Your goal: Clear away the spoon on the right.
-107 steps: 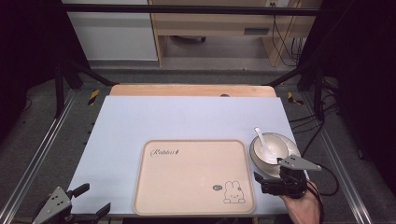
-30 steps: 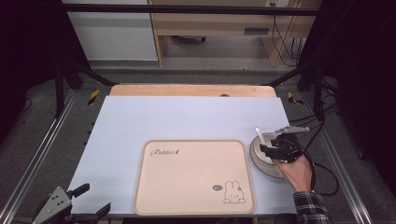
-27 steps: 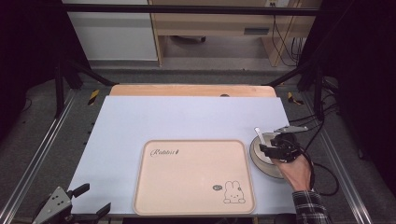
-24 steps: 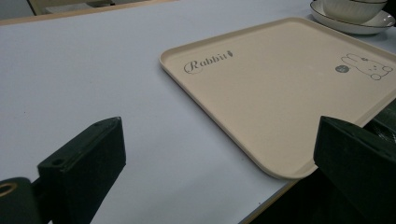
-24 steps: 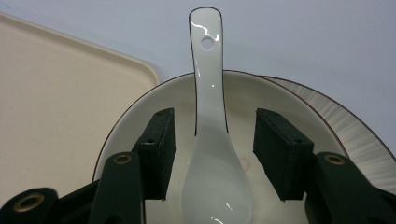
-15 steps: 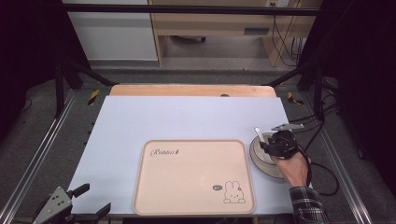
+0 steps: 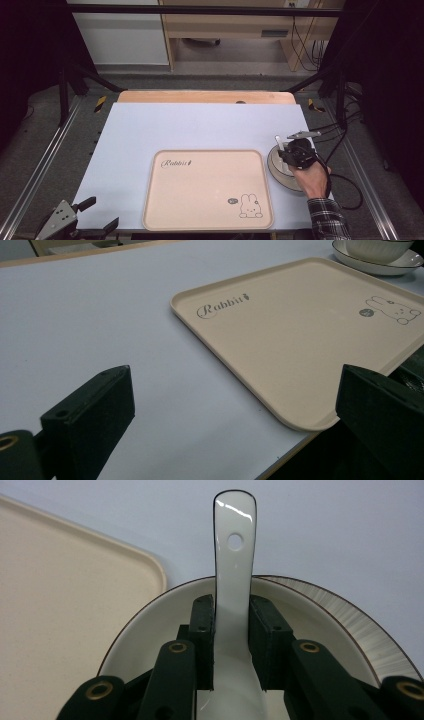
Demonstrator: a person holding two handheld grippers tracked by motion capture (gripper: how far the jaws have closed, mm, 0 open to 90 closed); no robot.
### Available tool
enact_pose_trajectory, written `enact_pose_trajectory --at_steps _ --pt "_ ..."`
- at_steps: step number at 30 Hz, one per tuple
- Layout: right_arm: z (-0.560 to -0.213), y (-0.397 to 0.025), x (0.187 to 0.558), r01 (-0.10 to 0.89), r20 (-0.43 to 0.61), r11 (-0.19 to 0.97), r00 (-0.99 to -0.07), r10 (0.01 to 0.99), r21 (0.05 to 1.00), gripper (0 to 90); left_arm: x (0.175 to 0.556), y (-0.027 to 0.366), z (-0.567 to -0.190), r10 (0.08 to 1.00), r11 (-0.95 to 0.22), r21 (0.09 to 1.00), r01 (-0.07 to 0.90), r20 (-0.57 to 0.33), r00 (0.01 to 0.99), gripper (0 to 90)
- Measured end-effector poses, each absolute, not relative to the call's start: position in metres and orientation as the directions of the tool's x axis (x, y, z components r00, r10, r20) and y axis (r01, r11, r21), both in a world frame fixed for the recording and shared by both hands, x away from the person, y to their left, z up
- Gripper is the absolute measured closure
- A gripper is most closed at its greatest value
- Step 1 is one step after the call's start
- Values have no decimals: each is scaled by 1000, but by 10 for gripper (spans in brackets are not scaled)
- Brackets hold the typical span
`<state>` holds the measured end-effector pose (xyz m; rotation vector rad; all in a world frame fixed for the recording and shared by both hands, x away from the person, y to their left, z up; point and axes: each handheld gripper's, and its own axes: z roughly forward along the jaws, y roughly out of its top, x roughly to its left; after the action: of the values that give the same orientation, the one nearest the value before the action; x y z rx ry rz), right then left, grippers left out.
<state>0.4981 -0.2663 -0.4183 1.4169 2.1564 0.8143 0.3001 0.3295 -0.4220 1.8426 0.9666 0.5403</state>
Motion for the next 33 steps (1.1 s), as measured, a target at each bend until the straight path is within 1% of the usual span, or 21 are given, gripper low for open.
enact_pose_trajectory --at_steps 7,17,22,25,33 --pt "-408 -272 494 678 -8 282 -377 926 679 736 300 329 -422 807 -234 892 386 -43 589 19" --pt "-387 -277 485 659 -15 290 -389 921 694 736 300 329 -422 808 -235 892 387 -42 588 19" --pt "-375 -277 480 666 7 278 -391 921 692 736 300 329 -422 807 -236 891 387 -42 588 19" --pt "-368 -277 477 658 -4 292 -401 916 694 736 300 329 -422 808 -236 892 386 -41 588 19" --pt "-351 -275 465 665 11 293 -413 911 687 737 300 329 -422 807 -239 891 386 -39 589 19"
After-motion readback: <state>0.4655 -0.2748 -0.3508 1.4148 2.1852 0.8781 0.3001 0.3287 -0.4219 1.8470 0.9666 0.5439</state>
